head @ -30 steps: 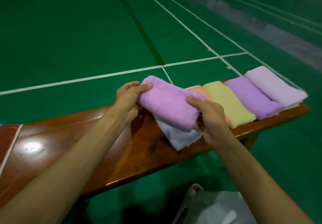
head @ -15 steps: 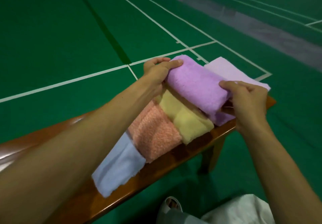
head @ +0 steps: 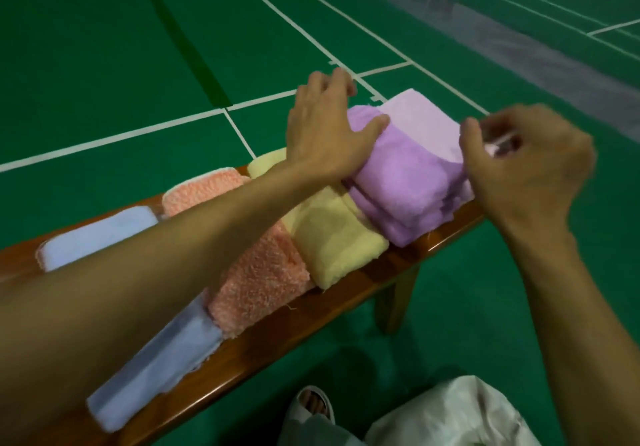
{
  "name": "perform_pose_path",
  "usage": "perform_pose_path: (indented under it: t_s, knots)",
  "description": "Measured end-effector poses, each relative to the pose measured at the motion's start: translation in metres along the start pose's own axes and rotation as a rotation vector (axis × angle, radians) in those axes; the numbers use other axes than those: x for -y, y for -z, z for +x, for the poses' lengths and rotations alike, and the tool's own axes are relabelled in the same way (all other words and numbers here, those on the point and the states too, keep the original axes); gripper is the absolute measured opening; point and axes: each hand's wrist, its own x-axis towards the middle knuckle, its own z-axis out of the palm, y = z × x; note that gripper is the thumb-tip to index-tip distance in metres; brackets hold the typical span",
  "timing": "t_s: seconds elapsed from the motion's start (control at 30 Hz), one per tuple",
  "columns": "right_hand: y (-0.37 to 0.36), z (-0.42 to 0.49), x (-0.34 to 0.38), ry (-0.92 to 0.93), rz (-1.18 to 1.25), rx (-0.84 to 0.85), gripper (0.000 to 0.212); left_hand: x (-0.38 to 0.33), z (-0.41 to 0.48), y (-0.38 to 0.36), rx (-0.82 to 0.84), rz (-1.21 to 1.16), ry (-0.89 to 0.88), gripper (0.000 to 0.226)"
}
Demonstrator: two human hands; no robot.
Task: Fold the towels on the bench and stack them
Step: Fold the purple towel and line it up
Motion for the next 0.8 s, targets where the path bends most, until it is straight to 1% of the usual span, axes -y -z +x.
perform_pose_path:
  t_s: [0.03,0.1,0.13,0.17,0.2,0.23,0.3,0.43,0.5,0.57,0.67,0.8]
  knots:
    - [-0.006,0.013,-0.003,0.071,0.003,0.094,0.050,-0.008,-0.010,0.002,0.018,0.045,-0.086,0.059]
    - [-0.026,0.035,-0.010,0.177,0.015,0.436,0.072,-0.018,-0.031,-0.004,0.160,0.155,-0.181,0.074]
    - [-0.038,0.038,-0.013,0.191,0.004,0.605,0.082,-0.017,-0.040,-0.011,0.240,0.206,-0.190,0.080]
    - [-0.049,0.037,-0.015,0.194,-0.041,0.732,0.090,-0.014,-0.047,-0.017,0.293,0.234,-0.180,0.082]
    - [-0.060,0.032,-0.020,0.203,-0.114,0.799,0.093,-0.009,-0.052,-0.023,0.314,0.243,-0.160,0.082]
    - [-0.068,0.027,-0.024,0.217,-0.182,0.814,0.092,-0.006,-0.054,-0.026,0.318,0.251,-0.143,0.081]
    - [-0.073,0.022,-0.026,0.234,-0.241,0.803,0.091,-0.006,-0.053,-0.026,0.336,0.275,-0.133,0.082]
    - [-0.057,0.034,-0.012,0.182,-0.223,0.880,0.097,-0.015,-0.054,0.000,0.420,0.261,-0.113,0.084]
    - [-0.044,0.033,-0.009,0.155,-0.187,0.842,0.097,-0.014,-0.067,0.020,0.415,0.213,-0.081,0.083]
    - [-0.032,0.028,0.003,0.177,-0.138,0.768,0.092,-0.007,-0.082,0.048,0.377,0.213,-0.070,0.081]
    - [-0.013,0.018,0.048,0.296,-0.064,0.712,0.089,0.018,-0.104,0.099,0.307,0.251,-0.048,0.079]
    - [-0.005,-0.021,0.133,0.438,0.139,0.764,0.101,0.061,-0.142,0.167,0.260,0.312,0.047,0.087]
